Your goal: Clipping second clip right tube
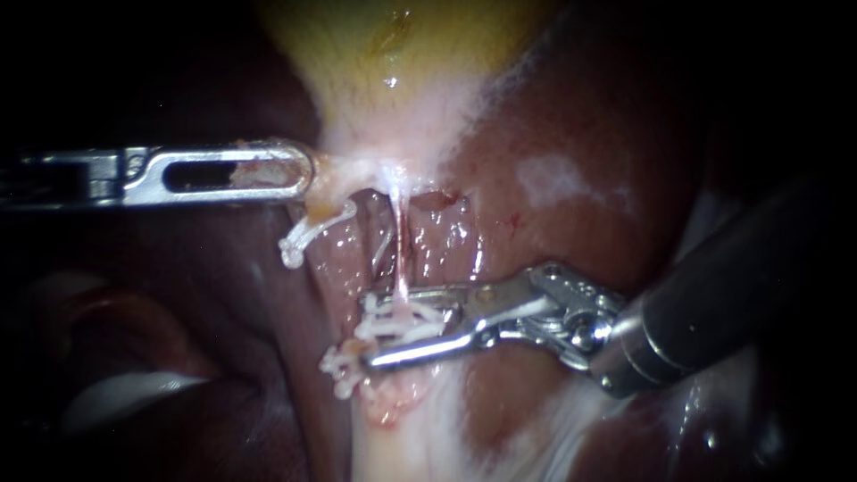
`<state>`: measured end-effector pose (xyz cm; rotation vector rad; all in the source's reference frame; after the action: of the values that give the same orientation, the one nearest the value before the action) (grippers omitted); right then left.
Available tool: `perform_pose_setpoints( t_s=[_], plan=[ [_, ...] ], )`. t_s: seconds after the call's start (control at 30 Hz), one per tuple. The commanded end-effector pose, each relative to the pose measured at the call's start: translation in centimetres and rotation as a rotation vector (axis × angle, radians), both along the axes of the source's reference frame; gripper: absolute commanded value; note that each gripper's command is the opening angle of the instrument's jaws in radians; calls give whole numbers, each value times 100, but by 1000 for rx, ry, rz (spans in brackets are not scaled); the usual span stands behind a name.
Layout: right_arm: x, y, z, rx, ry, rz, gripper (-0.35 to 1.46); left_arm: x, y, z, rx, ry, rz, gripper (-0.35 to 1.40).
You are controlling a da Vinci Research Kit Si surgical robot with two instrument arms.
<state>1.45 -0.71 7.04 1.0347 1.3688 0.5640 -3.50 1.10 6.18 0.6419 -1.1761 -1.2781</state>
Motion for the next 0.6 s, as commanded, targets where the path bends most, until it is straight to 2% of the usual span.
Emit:
perform_pose_setpoints(
  t_s=[0.03, 0.33, 0.47, 0.6],
  plan=[
    [0, -1, -1, 0, 8, -8, 45, 0, 0, 0, 0, 0, 1, -35],
    [3, -1, -1, 16, 5, -11, 43, 0, 0, 0, 0, -1, 1, -35],
    [5, 1, 0, 38, -11, 1, 38, 0, 0, 0, 0, -1, 1, -35],
    [8, 2, 2, 57, -41, 34, 21, 0, 0, 0, 0, -1, 1, -35]
  ],
)
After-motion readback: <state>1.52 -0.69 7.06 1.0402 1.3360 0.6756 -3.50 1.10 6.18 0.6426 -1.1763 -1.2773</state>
